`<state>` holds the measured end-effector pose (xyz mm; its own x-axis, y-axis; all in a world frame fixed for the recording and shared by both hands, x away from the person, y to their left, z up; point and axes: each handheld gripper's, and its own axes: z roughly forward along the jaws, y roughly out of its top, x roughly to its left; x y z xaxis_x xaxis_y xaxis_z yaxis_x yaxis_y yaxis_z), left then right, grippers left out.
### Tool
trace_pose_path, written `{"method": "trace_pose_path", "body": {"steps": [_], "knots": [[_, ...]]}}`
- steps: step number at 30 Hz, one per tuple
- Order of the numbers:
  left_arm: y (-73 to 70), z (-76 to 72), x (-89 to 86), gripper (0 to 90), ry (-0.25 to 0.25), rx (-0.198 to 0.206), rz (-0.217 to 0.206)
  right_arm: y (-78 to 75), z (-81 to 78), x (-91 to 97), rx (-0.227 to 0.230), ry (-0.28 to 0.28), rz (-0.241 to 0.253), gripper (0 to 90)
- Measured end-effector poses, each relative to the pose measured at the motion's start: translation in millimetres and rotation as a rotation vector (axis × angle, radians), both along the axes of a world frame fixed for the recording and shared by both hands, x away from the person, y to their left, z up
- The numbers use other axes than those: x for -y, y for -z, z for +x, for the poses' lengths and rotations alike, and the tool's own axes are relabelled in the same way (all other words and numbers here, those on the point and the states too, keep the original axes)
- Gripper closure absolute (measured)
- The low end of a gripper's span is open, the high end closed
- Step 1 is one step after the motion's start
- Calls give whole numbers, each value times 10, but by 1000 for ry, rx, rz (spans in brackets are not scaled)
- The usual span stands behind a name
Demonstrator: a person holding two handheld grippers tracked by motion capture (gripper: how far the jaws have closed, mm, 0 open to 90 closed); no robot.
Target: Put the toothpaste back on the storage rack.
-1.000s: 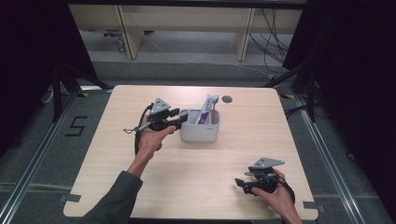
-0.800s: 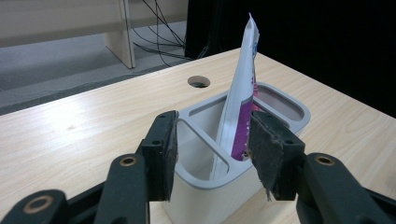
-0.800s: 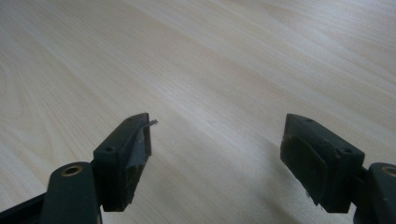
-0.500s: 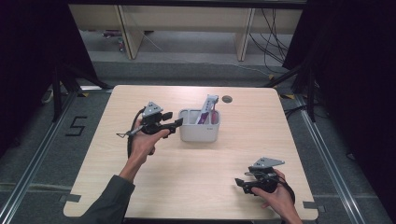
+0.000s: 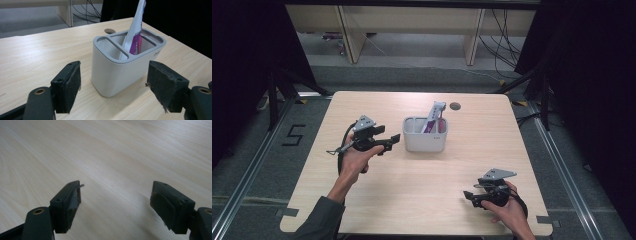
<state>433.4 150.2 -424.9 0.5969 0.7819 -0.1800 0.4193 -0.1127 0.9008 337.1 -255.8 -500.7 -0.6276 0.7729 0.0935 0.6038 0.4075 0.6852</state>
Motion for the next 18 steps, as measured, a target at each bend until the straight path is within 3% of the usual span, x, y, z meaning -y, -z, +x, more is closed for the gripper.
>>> {"method": "trace_pose_path", "body": {"steps": [6,8,11,18], "knots": [[25,-73,-60,253,12,-3,-2,2,2,1,0,1,0,252],[32,-104,-87,249,16,-3,7,-9,-16,-19,-26,19,13,251],[52,-158,-119,243,19,-6,7,-11,-21,-22,-29,17,15,252],[118,-281,-198,225,38,-6,28,-7,-7,-11,-15,4,7,251]]}}
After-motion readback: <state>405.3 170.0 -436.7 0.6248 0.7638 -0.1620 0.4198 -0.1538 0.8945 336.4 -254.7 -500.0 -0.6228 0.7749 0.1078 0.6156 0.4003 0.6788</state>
